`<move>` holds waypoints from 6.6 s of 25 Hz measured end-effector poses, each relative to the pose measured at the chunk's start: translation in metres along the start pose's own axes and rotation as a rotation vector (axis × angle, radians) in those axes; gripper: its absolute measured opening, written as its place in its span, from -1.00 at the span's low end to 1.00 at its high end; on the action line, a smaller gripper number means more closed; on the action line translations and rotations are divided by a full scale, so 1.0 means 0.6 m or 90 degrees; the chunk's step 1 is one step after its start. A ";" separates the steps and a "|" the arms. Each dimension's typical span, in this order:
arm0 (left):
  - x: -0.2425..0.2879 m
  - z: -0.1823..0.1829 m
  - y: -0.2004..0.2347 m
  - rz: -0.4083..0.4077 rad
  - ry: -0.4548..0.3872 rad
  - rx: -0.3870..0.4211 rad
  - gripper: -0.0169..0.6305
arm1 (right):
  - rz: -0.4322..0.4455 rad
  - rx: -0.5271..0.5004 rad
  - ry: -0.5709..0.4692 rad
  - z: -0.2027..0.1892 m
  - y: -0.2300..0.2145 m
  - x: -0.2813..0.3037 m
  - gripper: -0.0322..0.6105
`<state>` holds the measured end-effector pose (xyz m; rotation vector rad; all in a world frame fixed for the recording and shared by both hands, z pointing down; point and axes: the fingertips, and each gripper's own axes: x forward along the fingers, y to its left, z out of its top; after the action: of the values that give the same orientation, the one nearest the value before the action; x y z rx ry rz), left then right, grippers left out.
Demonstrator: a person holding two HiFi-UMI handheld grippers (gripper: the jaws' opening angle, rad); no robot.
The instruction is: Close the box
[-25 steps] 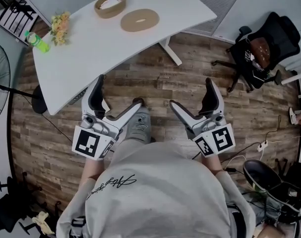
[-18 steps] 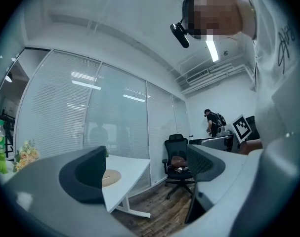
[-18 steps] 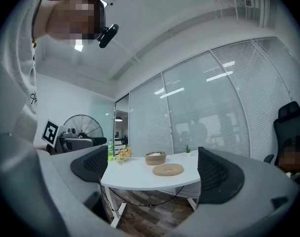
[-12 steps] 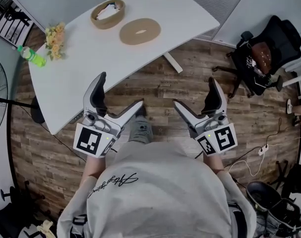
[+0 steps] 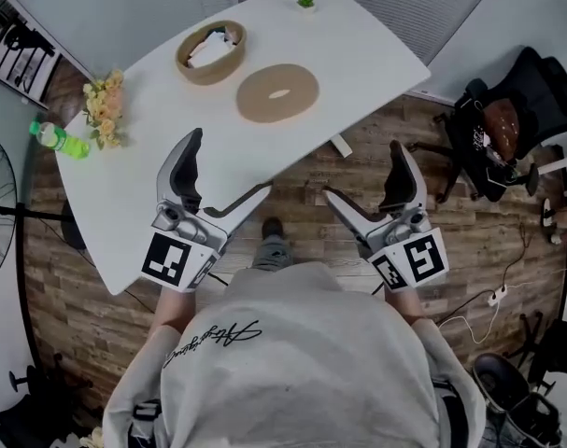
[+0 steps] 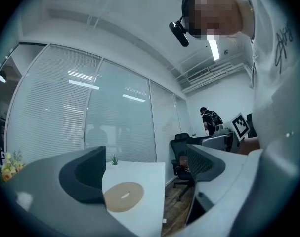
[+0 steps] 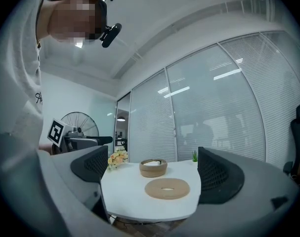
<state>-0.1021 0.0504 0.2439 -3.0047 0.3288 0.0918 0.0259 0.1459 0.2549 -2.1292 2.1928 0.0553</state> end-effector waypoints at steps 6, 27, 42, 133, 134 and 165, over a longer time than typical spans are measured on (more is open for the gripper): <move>0.057 0.000 0.071 -0.010 -0.007 0.000 0.58 | -0.015 0.003 -0.006 0.004 -0.038 0.074 0.82; 0.150 -0.028 0.216 -0.027 -0.006 -0.019 0.58 | -0.017 0.018 0.010 -0.021 -0.093 0.236 0.82; 0.149 -0.022 0.254 0.062 -0.007 0.000 0.58 | 0.101 0.009 0.011 -0.015 -0.103 0.308 0.82; 0.239 -0.455 0.175 -0.036 0.450 -0.122 0.59 | 0.688 -0.240 0.494 -0.457 -0.220 0.382 0.94; 0.240 -0.459 0.174 -0.037 0.461 -0.114 0.59 | 0.687 -0.245 0.494 -0.458 -0.220 0.382 0.94; 0.253 -0.396 0.161 0.051 0.476 -0.094 0.58 | 0.725 -0.257 0.395 -0.384 -0.218 0.384 0.92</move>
<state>0.0362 -0.1049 0.4576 -3.0368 0.5181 -1.0554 0.1421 -0.1073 0.4691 -0.7036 3.7078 -0.1167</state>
